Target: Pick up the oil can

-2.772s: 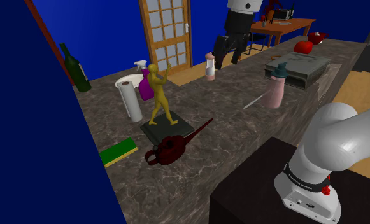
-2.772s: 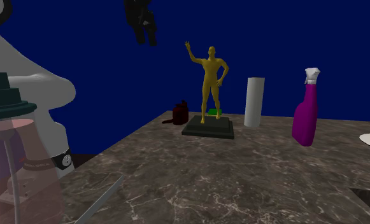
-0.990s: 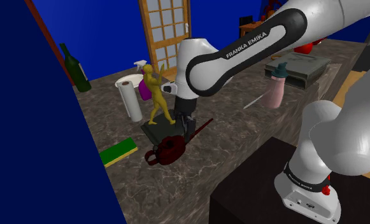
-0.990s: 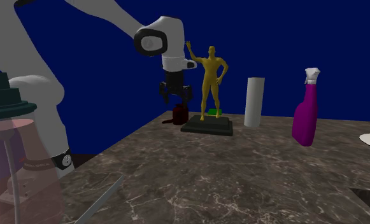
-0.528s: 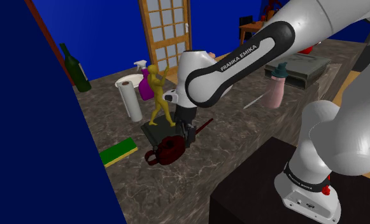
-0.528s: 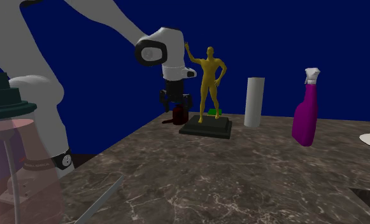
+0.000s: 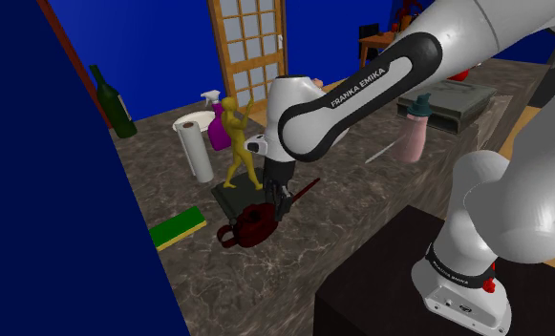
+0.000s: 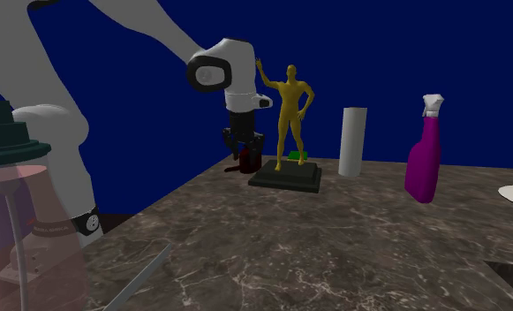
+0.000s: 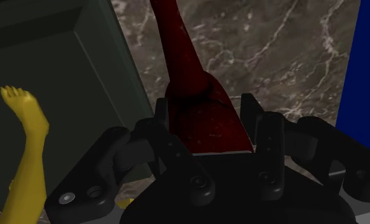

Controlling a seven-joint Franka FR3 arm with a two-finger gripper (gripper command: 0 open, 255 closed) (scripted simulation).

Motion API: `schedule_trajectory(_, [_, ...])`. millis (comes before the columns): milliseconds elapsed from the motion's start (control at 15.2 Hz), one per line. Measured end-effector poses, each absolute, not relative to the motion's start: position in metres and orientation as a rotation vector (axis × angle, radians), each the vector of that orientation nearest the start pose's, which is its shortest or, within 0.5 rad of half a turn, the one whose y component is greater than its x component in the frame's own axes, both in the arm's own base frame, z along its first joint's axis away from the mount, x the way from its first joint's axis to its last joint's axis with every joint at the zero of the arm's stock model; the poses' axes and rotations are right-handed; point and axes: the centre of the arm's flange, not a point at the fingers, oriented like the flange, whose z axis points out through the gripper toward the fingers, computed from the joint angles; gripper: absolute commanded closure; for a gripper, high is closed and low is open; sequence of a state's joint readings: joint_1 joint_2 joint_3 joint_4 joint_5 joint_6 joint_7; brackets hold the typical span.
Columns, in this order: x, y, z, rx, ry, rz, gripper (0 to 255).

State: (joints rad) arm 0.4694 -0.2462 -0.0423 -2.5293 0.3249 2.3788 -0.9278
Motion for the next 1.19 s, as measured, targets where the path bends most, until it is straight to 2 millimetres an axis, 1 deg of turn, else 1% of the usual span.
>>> schedule_trajectory(132, [0.404,0.188,0.373,-2.465,-1.563,-0.221,255])
schedule_trajectory(330, [0.404,0.189,0.383,-2.464,-1.564,-0.220,255])
schedule_trajectory(924, [0.406,0.189,0.429,-2.464,-1.564,-0.216,255])
schedule_trajectory(1056, [0.403,0.188,0.439,-2.464,-1.564,-0.216,255])
schedule_trajectory(1188, [0.404,0.188,0.448,-2.464,-1.563,-0.216,255])
